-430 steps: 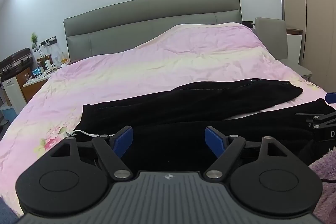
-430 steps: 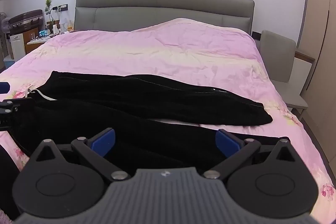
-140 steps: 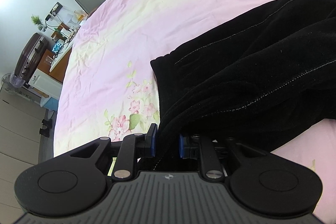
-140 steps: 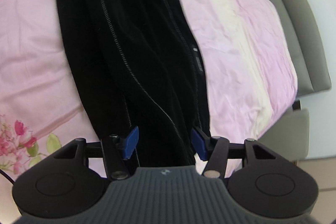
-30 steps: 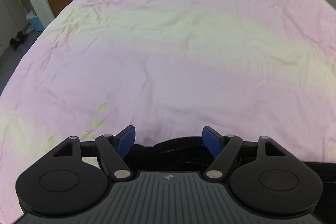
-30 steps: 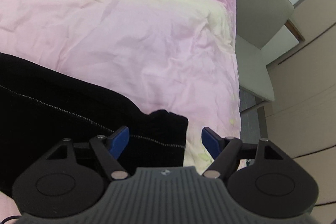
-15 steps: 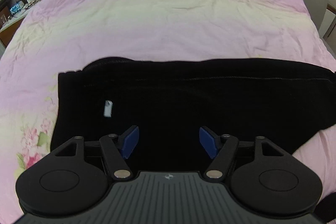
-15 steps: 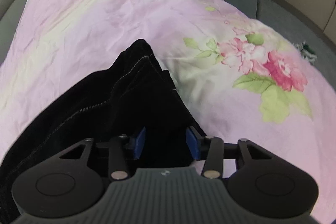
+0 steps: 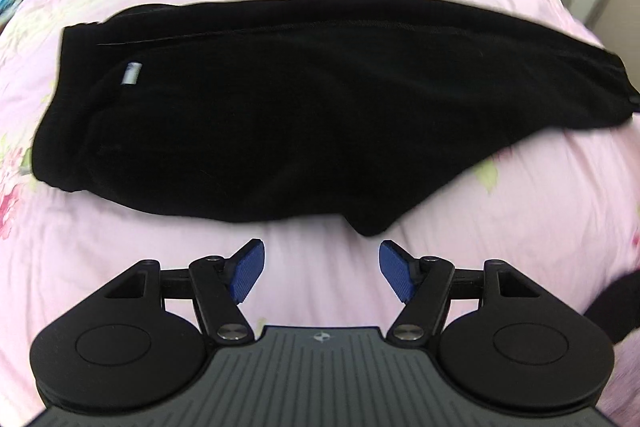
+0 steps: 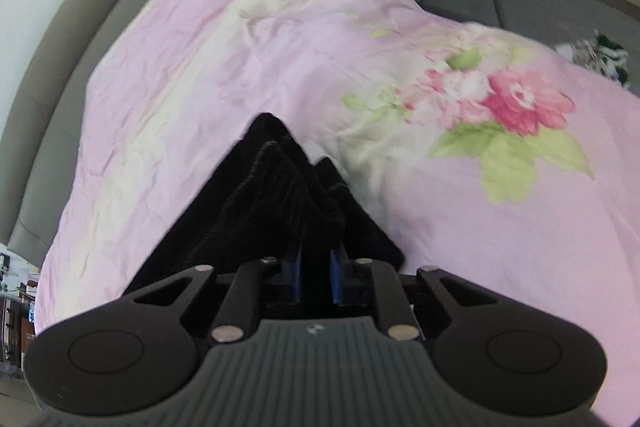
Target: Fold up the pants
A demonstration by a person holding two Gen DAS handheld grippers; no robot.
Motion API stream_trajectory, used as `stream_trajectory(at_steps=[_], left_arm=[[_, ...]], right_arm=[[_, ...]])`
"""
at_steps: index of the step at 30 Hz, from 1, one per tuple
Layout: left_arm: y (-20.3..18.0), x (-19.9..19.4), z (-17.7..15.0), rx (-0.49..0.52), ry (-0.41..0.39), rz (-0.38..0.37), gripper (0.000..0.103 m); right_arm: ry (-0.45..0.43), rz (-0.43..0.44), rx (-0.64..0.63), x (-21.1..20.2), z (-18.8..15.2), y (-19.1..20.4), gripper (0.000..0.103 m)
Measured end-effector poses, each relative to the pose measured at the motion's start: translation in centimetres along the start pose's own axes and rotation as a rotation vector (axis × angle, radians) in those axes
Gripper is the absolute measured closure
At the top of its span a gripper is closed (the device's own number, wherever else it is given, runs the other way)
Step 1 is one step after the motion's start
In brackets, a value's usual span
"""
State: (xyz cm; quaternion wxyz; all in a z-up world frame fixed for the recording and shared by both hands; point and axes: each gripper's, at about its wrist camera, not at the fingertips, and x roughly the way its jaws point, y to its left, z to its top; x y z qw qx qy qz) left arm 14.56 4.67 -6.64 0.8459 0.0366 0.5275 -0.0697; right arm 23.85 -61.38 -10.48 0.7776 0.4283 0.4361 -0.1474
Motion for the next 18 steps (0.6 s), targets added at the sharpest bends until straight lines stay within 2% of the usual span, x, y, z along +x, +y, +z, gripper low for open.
stream_trajectory(at_steps=[2, 5, 10, 13, 15, 16, 17, 18], left_arm=[[-1.3, 0.6, -0.6, 0.06, -0.007, 0.016, 0.025], [-2.5, 1.4, -1.4, 0.117, -0.025, 0.046, 0.023], [-4.0, 3.8, -2.4, 0.102, -0.054, 0.082, 0.022], [-5.5, 5.2, -2.0, 0.105, -0.136, 0.173, 0.024], [-6.1, 6.1, -1.2, 0.092, -0.16, 0.242, 0.046], [-6.2, 6.4, -0.5, 0.065, -0.165, 0.264, 0.07], [-5.8, 6.2, 0.2, 0.031, -0.179, 0.254, 0.079], [-5.2, 5.5, 0.9, -0.021, -0.215, 0.232, 0.082]], right_arm=[[0.003, 0.002, 0.025, 1.3, -0.4, -1.3, 0.094], [-0.027, -0.019, -0.069, 2.0, -0.6, -0.4, 0.094], [-0.022, -0.057, -0.13, 2.5, -0.4, 0.3, 0.093], [-0.029, -0.057, -0.146, 2.8, -0.5, 0.0, 0.093], [-0.033, -0.06, -0.159, 2.7, -0.8, 0.2, 0.094], [-0.031, -0.062, -0.167, 2.6, -0.7, 0.3, 0.093], [-0.027, -0.066, -0.172, 2.6, -0.6, 0.5, 0.093], [-0.022, -0.069, -0.175, 2.5, -0.6, 0.6, 0.093]])
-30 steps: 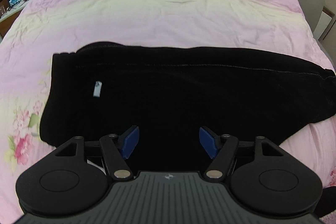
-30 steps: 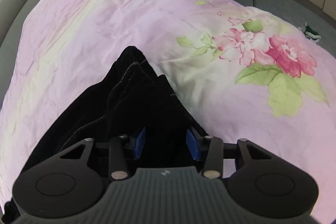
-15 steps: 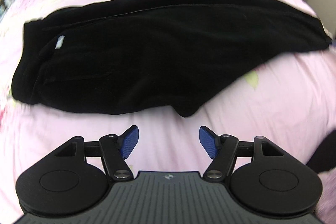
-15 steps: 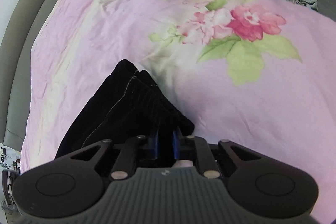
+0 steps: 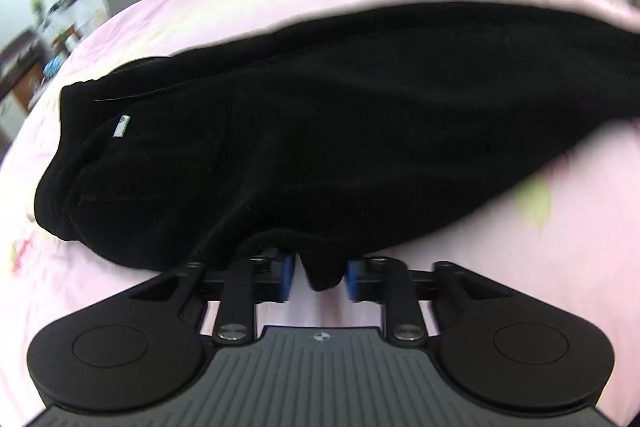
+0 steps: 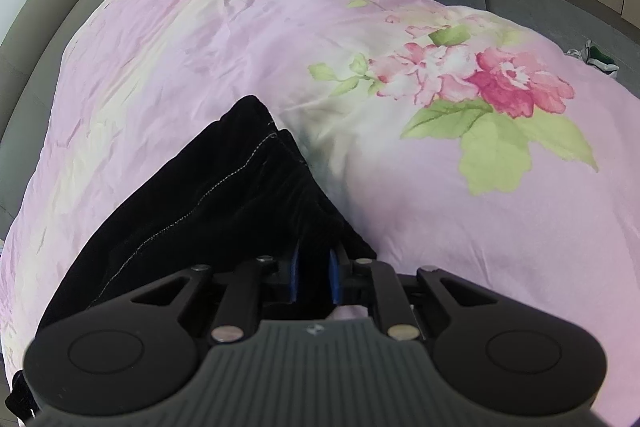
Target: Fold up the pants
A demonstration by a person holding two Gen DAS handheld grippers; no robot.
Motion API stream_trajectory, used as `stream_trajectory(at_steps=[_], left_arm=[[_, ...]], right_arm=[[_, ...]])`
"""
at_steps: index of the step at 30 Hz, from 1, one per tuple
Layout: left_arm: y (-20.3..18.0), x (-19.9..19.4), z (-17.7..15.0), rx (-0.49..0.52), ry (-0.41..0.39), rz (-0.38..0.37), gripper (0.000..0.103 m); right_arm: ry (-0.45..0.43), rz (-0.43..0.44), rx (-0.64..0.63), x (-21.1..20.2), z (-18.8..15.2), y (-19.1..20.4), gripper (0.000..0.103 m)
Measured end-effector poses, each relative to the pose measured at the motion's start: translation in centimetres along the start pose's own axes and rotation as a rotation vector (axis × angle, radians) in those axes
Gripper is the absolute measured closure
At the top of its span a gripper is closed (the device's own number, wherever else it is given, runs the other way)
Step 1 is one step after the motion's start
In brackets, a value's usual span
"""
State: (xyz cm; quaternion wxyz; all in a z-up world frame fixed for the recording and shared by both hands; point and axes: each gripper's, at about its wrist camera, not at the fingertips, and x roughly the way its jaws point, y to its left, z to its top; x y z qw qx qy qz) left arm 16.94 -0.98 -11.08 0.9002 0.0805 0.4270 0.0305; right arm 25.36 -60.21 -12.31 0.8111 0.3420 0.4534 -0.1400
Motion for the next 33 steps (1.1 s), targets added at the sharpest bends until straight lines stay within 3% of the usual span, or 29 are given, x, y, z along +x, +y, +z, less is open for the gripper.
stream_trajectory(at_steps=[4, 6, 8, 14, 20, 23, 25, 26, 27, 28, 31, 33], left_arm=[[3.8, -3.3, 4.6, -0.191, -0.083, -0.053, 0.092], [5.2, -5.0, 6.7, -0.246, -0.066, -0.075, 0.093], [5.8, -6.0, 7.3, -0.24, 0.006, -0.081, 0.094], [5.8, -1.4, 2.8, -0.244, 0.282, -0.086, 0.094], [5.8, 3.8, 0.4, -0.27, 0.383, -0.083, 0.093], [5.8, 3.6, 0.6, -0.236, 0.394, -0.108, 0.091], [6.3, 3.1, 0.6, -0.217, 0.432, -0.143, 0.079], [6.9, 3.1, 0.4, -0.206, 0.473, -0.138, 0.079], [7.5, 2.7, 0.1, -0.189, 0.48, -0.114, 0.079], [8.3, 2.1, -0.1, -0.171, 0.466, -0.1, 0.079], [12.3, 0.1, 0.0, -0.232, 0.375, -0.135, 0.078], [15.3, -0.9, 0.9, -0.289, 0.301, -0.145, 0.071]], right_arm=[[0.021, -0.018, -0.041, -0.3, 0.5, 0.7, 0.091], [0.033, -0.033, -0.054, -0.4, 0.6, 1.1, 0.091], [0.038, -0.041, -0.061, -0.5, 0.6, 1.3, 0.091], [0.037, -0.069, -0.094, -0.2, 0.7, 1.7, 0.092], [0.037, -0.089, -0.151, 0.0, 0.7, 2.1, 0.093], [0.038, -0.099, -0.164, -0.2, 0.7, 2.3, 0.094], [0.032, -0.122, -0.191, -0.6, 0.6, 2.7, 0.09], [0.02, -0.158, -0.22, -0.9, 0.5, 3.1, 0.077], [0.005, -0.2, -0.256, -1.3, 0.3, 3.4, 0.059], [-0.013, -0.233, -0.294, -1.7, 0.1, 3.8, 0.056], [-0.028, -0.227, -0.343, -2.8, -0.6, 4.7, 0.056], [-0.027, -0.195, -0.371, -3.3, -1.3, 5.7, 0.056]])
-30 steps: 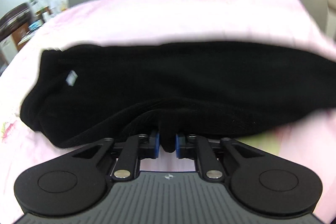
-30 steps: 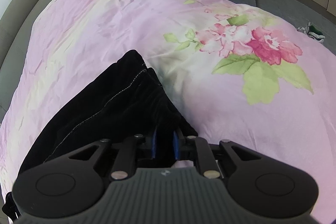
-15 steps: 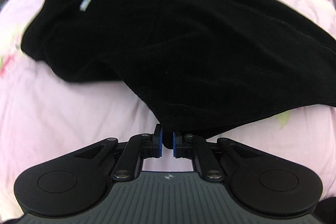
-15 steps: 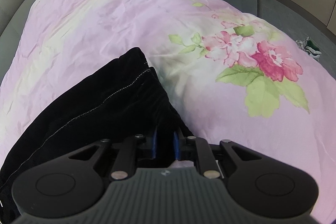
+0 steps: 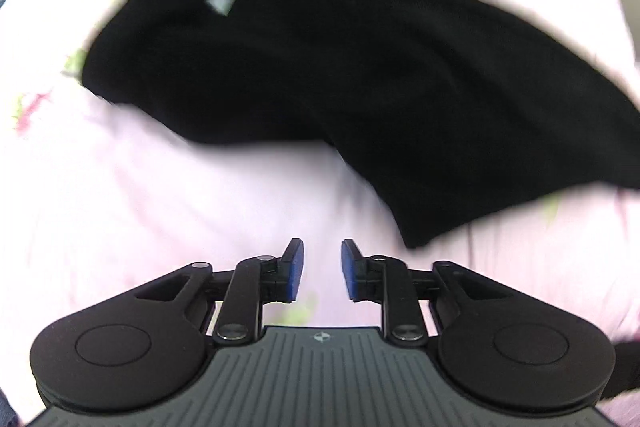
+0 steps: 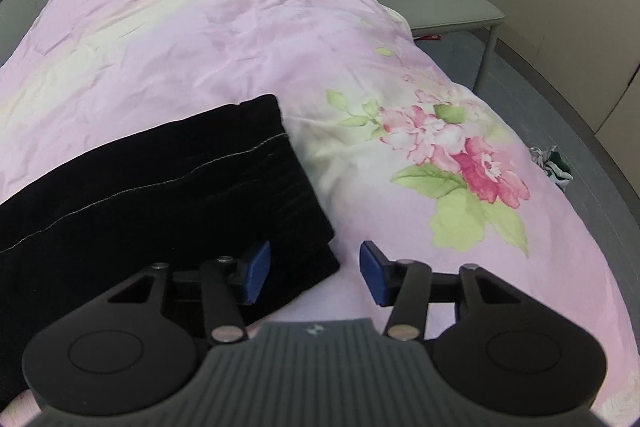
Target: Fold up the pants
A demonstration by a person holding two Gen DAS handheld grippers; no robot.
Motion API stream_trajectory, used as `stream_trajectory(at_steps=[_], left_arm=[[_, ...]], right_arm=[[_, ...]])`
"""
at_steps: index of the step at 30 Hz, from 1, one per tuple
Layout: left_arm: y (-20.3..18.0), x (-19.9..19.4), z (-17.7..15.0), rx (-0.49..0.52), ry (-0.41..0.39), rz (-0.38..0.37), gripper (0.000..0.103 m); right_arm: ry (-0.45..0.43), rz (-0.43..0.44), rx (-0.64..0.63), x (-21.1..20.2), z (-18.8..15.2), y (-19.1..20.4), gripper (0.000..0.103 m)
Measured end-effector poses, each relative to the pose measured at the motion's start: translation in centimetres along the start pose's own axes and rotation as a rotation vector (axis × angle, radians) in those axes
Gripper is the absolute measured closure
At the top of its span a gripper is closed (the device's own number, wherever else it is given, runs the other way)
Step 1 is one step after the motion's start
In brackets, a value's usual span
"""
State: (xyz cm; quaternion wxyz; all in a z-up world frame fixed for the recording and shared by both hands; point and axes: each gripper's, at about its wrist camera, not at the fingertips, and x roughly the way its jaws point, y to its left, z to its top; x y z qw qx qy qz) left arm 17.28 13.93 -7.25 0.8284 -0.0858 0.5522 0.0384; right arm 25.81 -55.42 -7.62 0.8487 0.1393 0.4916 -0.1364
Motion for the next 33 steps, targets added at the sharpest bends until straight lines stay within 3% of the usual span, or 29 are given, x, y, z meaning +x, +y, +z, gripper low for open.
stream_trajectory(at_steps=[5, 7, 9, 13, 15, 17, 20, 22, 23, 24, 26, 27, 29, 31, 33], left_arm=[[5.7, -2.4, 4.8, -0.012, -0.209, 0.092, 0.038], [8.5, -2.4, 7.0, -0.043, -0.25, 0.125, 0.029], [11.1, -2.0, 8.2, -0.135, -0.254, 0.129, 0.024], [17.1, 0.8, 8.7, -0.413, -0.214, -0.002, 0.023], [19.0, 1.7, 7.0, -0.55, -0.194, -0.073, 0.023], [20.3, 3.1, 5.9, -0.637, -0.173, -0.121, 0.023], [22.0, 4.9, 4.7, -0.758, -0.176, -0.222, 0.013], [22.7, 6.2, 4.6, -0.838, -0.188, -0.291, 0.013], [22.8, 6.5, 4.7, -0.858, -0.192, -0.306, 0.021], [22.6, 6.4, 4.8, -0.866, -0.191, -0.296, 0.022], [22.0, 5.4, 5.5, -0.831, -0.209, -0.251, 0.037], [21.9, 4.4, 5.8, -0.803, -0.233, -0.253, 0.041], [22.4, 1.8, 6.6, -0.759, -0.264, -0.302, 0.06], [23.3, -0.5, 7.9, -0.703, -0.247, -0.334, 0.065], [23.6, -1.0, 9.1, -0.632, -0.208, -0.251, 0.069]], right_arm=[[0.005, 0.031, -0.086, -0.5, -0.7, 4.7, 0.056], [0.013, 0.042, -0.112, -0.5, -1.1, 6.5, 0.056], [0.015, 0.041, -0.147, -0.4, -1.7, 8.3, 0.056], [0.035, 0.014, -0.194, 0.2, -2.9, 10.9, 0.056], [0.043, 0.011, -0.196, 0.5, -3.4, 11.9, 0.056], [0.048, 0.004, -0.203, 0.8, -3.9, 13.1, 0.056], [0.061, -0.012, -0.231, 1.3, -4.5, 14.8, 0.055], [0.07, -0.02, -0.246, 1.6, -4.8, 15.9, 0.054], [0.075, -0.023, -0.251, 1.8, -4.9, 16.4, 0.054], [0.079, -0.027, -0.254, 1.9, -5.1, 16.8, 0.054], [0.085, -0.039, -0.261, 2.2, -5.3, 17.5, 0.053], [0.087, -0.045, -0.265, 2.3, -5.3, 17.8, 0.052], [0.092, -0.059, -0.276, 2.5, -5.3, 17.9, 0.05], [0.098, -0.072, -0.276, 2.9, -5.4, 18.0, 0.047], [0.1, -0.078, -0.267, 3.3, -5.4, 18.0, 0.046]])
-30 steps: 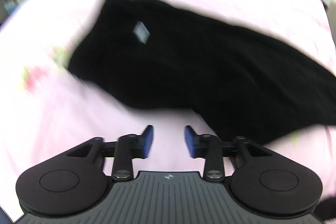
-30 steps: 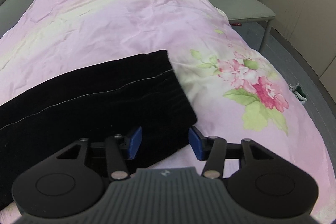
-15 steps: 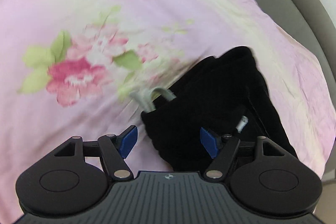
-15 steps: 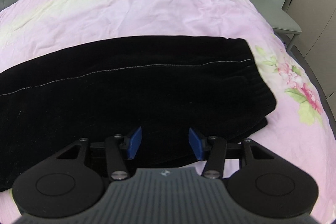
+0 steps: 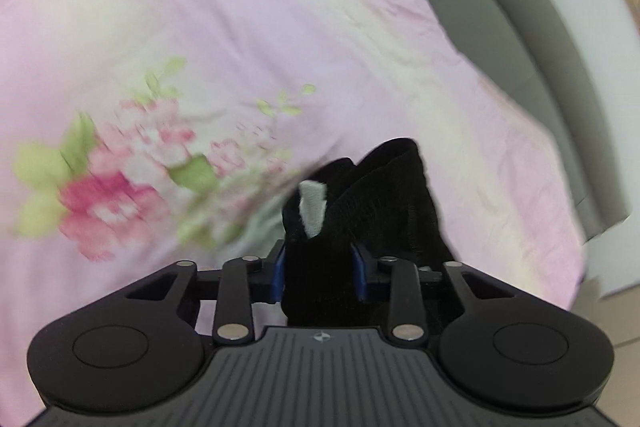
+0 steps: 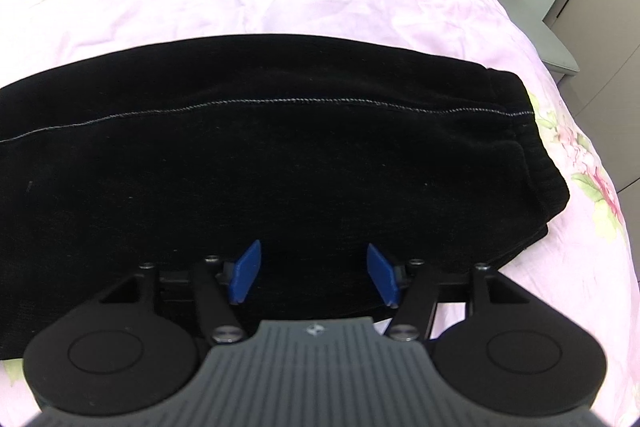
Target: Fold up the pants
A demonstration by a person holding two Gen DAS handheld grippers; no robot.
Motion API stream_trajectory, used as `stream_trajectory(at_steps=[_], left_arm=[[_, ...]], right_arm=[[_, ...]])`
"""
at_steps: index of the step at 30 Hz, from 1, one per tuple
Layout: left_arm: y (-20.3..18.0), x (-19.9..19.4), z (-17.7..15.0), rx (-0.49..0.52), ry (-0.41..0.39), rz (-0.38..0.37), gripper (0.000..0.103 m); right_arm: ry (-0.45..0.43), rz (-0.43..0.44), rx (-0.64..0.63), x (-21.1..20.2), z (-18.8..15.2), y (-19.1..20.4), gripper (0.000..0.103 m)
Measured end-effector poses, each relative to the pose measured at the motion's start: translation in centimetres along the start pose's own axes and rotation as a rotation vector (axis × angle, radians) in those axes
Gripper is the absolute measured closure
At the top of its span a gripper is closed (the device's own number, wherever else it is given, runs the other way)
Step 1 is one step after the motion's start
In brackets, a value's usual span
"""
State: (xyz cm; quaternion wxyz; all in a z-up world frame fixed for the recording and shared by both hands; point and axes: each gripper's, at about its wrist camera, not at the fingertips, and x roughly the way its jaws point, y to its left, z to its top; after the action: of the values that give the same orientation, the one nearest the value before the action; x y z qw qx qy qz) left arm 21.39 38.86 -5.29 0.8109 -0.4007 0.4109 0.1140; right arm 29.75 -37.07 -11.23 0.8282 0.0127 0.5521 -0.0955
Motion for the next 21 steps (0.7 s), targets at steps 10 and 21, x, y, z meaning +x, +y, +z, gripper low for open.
stream_trajectory(at_steps=[10, 21], left_arm=[[3.2, 3.4, -0.2, 0.108, -0.079, 0.258, 0.102], [-9.6, 0.0, -11.9, 0.464, -0.186, 0.167, 0.081]], right_arm=[[0.008, 0.011, -0.006, 0.3, 0.1, 0.0, 0.045], [0.012, 0.089, 0.092, -1.3, 0.7, -4.8, 0.036]])
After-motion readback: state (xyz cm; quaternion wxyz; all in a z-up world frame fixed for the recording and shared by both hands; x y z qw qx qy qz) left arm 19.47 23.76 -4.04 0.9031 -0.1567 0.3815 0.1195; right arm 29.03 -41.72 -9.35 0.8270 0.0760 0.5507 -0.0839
